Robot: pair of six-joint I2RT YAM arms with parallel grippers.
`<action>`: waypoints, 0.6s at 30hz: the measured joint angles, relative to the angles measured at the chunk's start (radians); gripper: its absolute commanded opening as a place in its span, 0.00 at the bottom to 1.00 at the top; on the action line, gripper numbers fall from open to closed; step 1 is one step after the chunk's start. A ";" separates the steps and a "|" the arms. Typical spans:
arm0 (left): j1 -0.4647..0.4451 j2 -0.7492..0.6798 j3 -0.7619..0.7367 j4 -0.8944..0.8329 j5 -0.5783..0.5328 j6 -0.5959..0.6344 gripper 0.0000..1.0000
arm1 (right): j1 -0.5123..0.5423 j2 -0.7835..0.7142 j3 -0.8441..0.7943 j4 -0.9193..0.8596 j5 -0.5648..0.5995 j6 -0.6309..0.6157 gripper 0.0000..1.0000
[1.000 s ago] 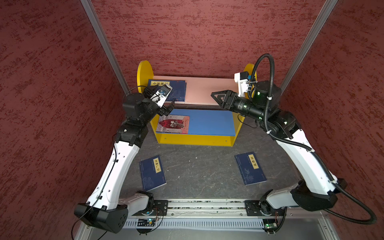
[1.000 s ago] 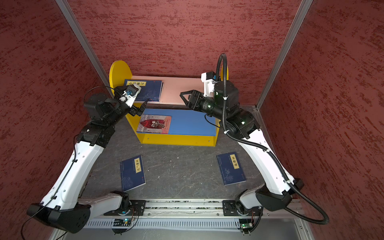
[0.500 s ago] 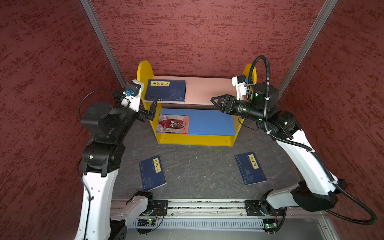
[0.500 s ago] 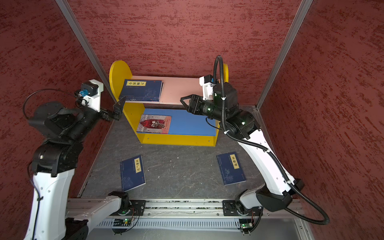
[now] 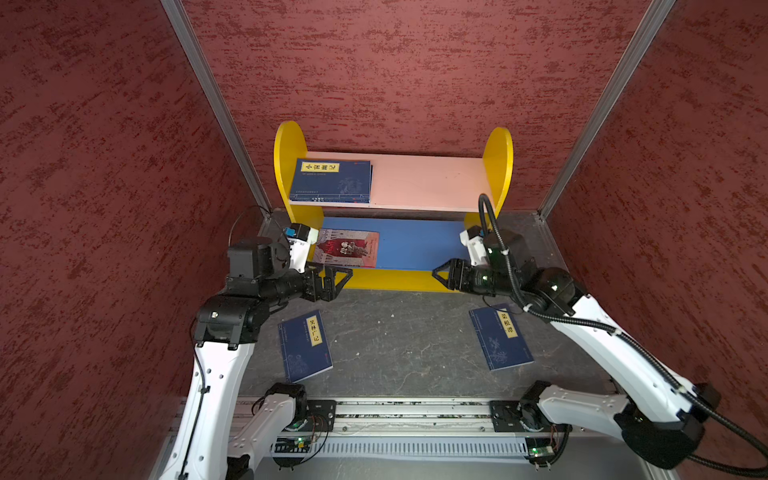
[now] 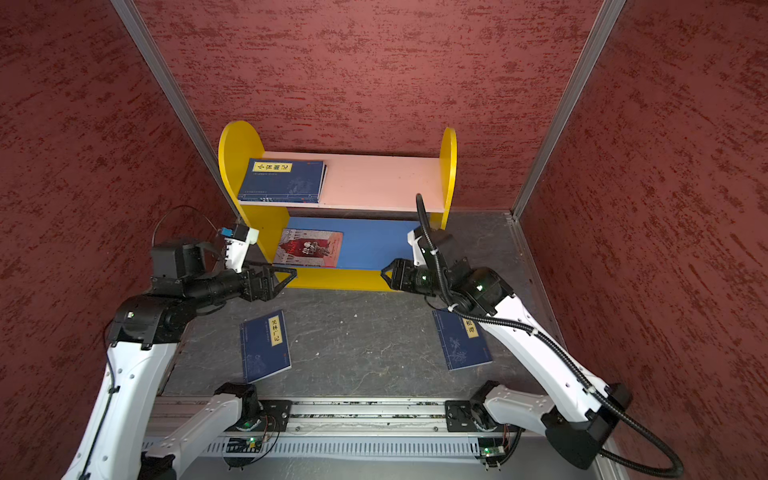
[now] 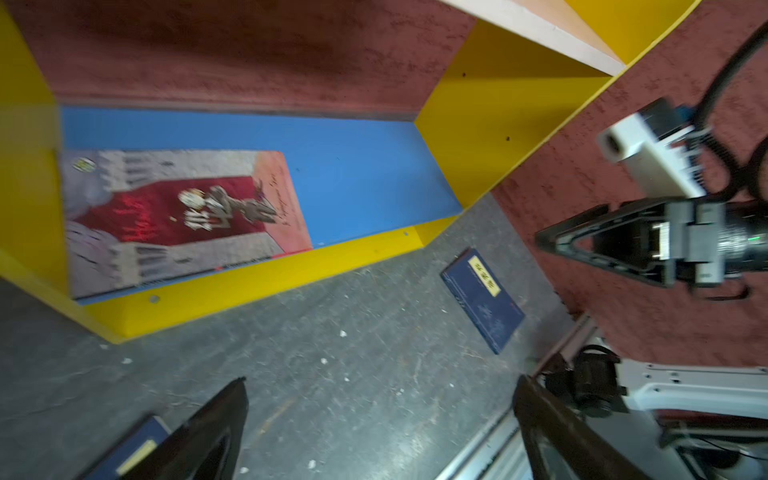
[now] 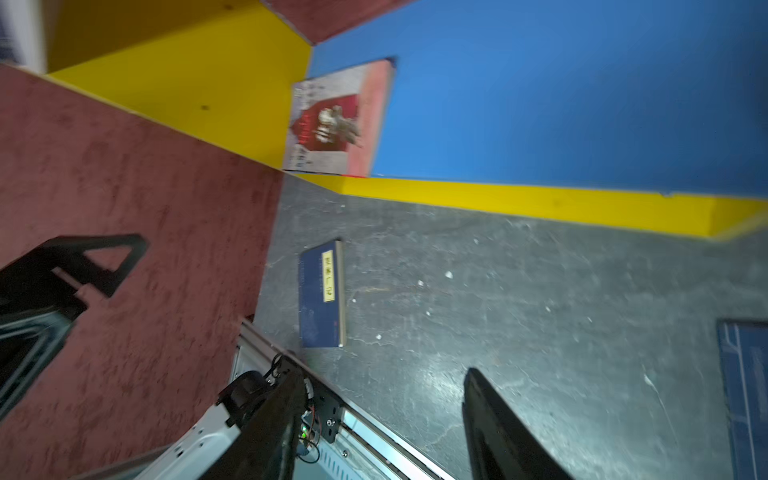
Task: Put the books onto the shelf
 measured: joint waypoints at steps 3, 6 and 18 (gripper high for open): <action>-0.004 -0.005 -0.047 0.011 0.088 -0.055 1.00 | 0.000 -0.079 -0.159 -0.007 0.089 0.106 0.65; -0.021 -0.002 -0.093 0.038 0.148 -0.098 1.00 | -0.008 -0.107 -0.239 -0.003 0.152 0.188 0.67; -0.191 0.043 -0.228 0.143 0.126 -0.215 0.99 | -0.307 0.014 -0.275 -0.009 0.249 0.246 0.73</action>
